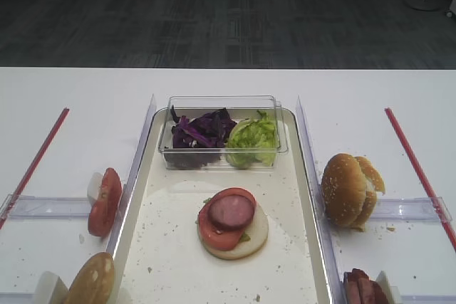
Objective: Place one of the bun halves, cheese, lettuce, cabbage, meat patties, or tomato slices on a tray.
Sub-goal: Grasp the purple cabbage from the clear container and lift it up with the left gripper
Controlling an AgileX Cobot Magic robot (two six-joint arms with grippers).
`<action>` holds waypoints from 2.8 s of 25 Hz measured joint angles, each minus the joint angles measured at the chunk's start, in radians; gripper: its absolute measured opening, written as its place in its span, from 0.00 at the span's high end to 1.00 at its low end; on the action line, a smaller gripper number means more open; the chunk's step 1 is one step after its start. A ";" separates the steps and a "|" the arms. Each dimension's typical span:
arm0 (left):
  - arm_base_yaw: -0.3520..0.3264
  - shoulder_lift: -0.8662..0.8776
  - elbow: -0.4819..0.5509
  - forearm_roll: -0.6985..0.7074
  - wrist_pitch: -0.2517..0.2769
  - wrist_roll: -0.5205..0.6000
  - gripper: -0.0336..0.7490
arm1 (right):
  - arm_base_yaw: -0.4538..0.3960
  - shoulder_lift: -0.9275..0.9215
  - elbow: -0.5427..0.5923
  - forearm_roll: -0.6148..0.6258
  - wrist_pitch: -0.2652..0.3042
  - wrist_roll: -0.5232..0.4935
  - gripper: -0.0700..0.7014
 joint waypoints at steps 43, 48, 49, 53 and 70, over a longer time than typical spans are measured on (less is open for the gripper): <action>0.000 0.413 0.000 -0.001 0.004 -0.024 0.40 | 0.000 0.000 0.000 0.000 0.000 -0.003 0.11; 0.000 0.667 -0.002 -0.001 0.000 -0.016 0.40 | 0.000 0.000 0.000 0.000 0.000 -0.003 0.11; 0.000 0.709 -0.004 -0.001 -0.004 -0.016 0.40 | 0.000 0.000 0.000 0.000 0.000 -0.003 0.11; 0.000 0.826 -0.004 -0.001 -0.011 -0.014 0.40 | 0.000 0.000 0.000 0.000 0.000 -0.003 0.11; 0.000 1.225 -0.249 0.000 -0.164 -0.006 0.40 | 0.000 0.000 0.000 0.000 0.000 -0.007 0.11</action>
